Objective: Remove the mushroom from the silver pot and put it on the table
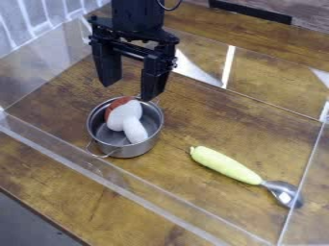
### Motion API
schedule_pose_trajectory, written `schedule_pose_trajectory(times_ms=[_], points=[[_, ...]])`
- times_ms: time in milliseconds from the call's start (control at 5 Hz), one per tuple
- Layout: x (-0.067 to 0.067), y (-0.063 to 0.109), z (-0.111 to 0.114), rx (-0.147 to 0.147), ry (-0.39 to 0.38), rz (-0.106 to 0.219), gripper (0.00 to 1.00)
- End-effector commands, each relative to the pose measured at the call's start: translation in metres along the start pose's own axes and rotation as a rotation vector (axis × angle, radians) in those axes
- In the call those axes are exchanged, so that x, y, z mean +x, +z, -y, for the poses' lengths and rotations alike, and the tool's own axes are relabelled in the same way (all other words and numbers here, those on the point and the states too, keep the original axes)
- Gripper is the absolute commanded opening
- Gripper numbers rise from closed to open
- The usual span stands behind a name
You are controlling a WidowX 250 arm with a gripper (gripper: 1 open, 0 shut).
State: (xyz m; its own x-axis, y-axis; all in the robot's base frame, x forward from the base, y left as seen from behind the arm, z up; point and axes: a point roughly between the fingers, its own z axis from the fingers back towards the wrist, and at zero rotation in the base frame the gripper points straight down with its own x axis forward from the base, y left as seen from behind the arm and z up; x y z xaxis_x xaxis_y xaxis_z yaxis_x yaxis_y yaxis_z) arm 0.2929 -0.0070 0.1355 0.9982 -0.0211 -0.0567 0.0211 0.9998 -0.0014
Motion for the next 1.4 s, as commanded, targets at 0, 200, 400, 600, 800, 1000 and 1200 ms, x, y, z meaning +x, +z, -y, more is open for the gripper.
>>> schedule_pose_trajectory(times_ms=[0,200,400,600,800,1000,1200], points=[[0.001,-0.015,-0.008,-0.004,0.076,-0.027,1.00],[0.000,-0.024,-0.011,-0.013,0.273,0.002,1.00],[-0.003,-0.028,-0.020,-0.037,0.490,0.048,1.00],[-0.006,-0.034,-0.029,-0.063,0.687,0.091,1.00],[-0.004,-0.042,-0.037,-0.088,0.812,0.125,1.00],[0.011,-0.056,-0.046,-0.103,0.815,0.147,1.00],[0.025,-0.071,-0.053,-0.111,0.806,0.164,1.00]])
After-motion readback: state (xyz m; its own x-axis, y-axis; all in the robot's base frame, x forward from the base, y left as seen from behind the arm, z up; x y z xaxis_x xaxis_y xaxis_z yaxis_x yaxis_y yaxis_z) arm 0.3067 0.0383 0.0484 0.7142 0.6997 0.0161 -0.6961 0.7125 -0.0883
